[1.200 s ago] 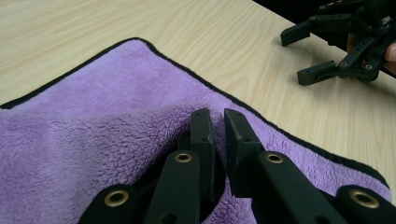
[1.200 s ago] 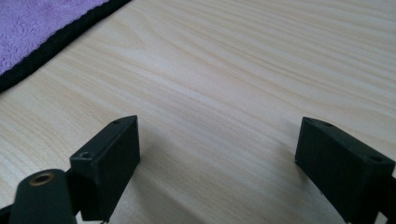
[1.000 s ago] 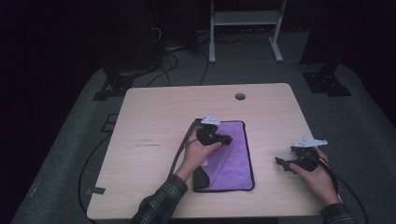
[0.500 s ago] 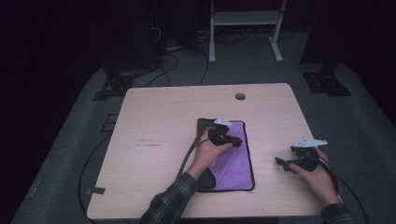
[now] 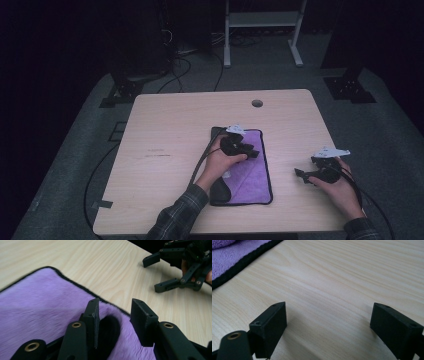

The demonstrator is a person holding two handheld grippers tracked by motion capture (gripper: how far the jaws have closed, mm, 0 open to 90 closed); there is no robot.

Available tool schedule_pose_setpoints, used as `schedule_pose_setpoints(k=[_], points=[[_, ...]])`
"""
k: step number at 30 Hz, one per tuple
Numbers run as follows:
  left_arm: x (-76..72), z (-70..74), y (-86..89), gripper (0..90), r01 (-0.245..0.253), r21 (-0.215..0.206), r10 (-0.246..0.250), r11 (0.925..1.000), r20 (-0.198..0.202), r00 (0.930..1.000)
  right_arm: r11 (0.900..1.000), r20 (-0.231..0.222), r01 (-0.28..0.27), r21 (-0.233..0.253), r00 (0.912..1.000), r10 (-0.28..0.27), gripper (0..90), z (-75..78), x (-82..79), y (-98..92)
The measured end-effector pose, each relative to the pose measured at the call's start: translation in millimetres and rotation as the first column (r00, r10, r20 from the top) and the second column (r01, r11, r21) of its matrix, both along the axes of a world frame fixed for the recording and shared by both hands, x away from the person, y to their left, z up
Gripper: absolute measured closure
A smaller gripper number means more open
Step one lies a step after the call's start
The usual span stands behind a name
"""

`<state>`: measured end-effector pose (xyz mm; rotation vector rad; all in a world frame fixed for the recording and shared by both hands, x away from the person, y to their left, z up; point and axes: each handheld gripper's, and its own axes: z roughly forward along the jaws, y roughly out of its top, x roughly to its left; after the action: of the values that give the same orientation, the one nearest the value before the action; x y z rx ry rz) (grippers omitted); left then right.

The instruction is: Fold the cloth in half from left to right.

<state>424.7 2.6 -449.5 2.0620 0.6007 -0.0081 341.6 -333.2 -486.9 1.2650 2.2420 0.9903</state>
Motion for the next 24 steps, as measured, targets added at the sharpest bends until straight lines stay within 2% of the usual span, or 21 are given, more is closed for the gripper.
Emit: schedule_pose_setpoints(k=[5,9,14,16,20,24], points=[[-4.4,6.9,26.3,55.8,-0.030,0.021,0.029,0.9993,0.045,0.9986,1.000,0.001,-0.013,0.001,0.9999,0.013,12.9,0.0,0.2,0.2],[-9.9,10.0,47.7,53.2,-0.060,0.028,0.058,0.9978,0.063,0.9963,1.000,0.003,-0.019,0.000,0.9998,0.019,14.4,0.2,0.1,-0.1],[-19.4,9.1,77.3,49.4,-0.099,0.043,0.095,0.9941,0.098,0.9907,1.000,0.009,-0.010,0.002,0.9999,0.010,16.7,0.3,0.4,0.7],[-22.7,8.3,88.2,47.4,-0.108,0.037,0.104,0.9934,0.112,0.9883,1.000,0.008,-0.007,0.002,0.9999,0.007,17.0,0.3,0.8,1.4],[-30.4,4.4,114.8,46.8,-0.139,0.045,0.133,0.9892,0.121,0.9837,1.000,0.021,0.007,0.012,0.9998,-0.007,30.0,1.0,-0.5,3.1],[-39.3,-2.7,138.8,45.2,-0.192,0.080,0.182,0.9782,0.113,0.9768,1.000,0.031,0.010,0.023,0.9995,-0.011,42.4,1.6,1.9,7.1]])
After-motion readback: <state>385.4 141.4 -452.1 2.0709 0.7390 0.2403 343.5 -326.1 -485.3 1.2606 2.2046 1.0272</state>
